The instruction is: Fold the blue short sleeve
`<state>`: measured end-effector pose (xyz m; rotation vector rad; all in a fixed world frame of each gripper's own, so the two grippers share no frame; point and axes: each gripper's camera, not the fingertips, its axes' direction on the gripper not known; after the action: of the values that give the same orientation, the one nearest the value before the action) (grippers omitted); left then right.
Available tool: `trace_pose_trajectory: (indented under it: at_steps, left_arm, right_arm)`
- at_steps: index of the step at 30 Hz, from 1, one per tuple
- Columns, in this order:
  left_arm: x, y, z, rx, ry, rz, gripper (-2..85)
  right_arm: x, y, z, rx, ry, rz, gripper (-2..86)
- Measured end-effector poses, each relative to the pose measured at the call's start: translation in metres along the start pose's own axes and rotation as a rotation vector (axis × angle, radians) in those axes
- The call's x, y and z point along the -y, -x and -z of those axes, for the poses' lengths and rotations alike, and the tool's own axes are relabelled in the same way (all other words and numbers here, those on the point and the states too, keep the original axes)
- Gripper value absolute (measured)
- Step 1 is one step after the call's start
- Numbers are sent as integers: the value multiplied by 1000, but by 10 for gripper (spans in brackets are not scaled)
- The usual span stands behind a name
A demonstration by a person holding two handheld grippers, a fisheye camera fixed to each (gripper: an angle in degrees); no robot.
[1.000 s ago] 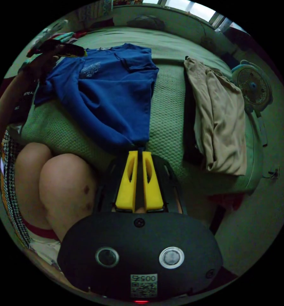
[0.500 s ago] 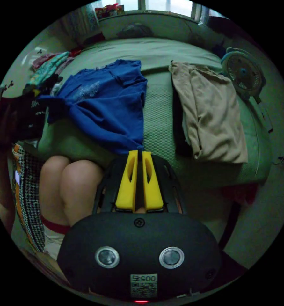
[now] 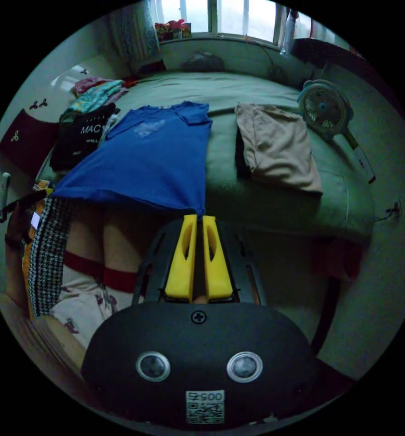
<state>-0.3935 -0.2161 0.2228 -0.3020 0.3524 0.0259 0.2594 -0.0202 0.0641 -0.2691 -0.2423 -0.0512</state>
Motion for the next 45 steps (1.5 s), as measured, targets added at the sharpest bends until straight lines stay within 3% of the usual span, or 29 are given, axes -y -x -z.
trace_pose_trajectory:
  at_steps: [4, 9, 16, 21, 27, 32, 34, 38, 45]
  left_arm:
    - [-4, 9, -15, 105, 87, 19, 56]
    - [26, -8, 4, 254, 72, -77, 36]
    - [94, -42, -5, 298, -111, -282, 57]
    - [158, -63, -53, 250, -177, -343, 67]
    - [204, -56, -106, 303, -101, -313, 86]
    - [197, -45, -115, 250, -107, -326, 79]
    - [194, -42, -109, 239, -100, -322, 42]
    - [194, -30, -85, 206, -153, -263, 13]
    - [178, 51, -33, 228, -258, 110, 2]
  right_arm:
    - [1, 0, -23, -71, 103, 4, 18]
    - [50, 6, -10, -97, 2, 49, 71]
    - [170, 58, -19, -132, -208, 223, 98]
    - [250, 88, -67, -184, -204, 294, 117]
    - [307, 89, -116, -195, -138, 319, 101]
    - [315, 67, -128, -78, -135, 248, 57]
    - [319, 58, -122, -52, -145, 209, 6]
    - [332, 27, -97, 26, -172, 92, -12]
    - [340, -70, -79, 3, -165, -226, -11]
